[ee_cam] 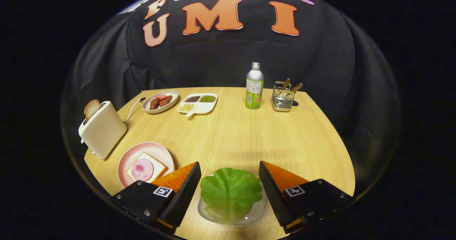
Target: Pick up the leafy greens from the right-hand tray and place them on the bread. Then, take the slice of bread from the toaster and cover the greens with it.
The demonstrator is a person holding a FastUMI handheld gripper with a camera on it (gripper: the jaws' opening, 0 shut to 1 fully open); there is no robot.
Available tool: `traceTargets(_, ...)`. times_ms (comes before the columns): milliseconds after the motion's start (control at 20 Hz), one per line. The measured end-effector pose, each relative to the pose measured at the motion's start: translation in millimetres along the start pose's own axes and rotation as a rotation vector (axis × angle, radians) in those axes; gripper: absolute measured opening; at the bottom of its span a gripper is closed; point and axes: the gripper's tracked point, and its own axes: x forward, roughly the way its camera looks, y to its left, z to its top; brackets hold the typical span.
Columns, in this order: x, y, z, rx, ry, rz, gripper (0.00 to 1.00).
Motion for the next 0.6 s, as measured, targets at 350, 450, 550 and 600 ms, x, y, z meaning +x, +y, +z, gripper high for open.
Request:
traceTargets(350,12.2,7.3,-35.9,-0.001,0.172,0.024,0.98)
traceTargets(450,17.7,7.0,-43.5,-0.006,0.204,0.014,0.97)
traceTargets(550,21.7,8.4,-55.9,-0.012,0.245,0.011,0.97)
traceTargets(600,23.5,8.7,-61.3,-0.011,0.265,0.012,0.97)
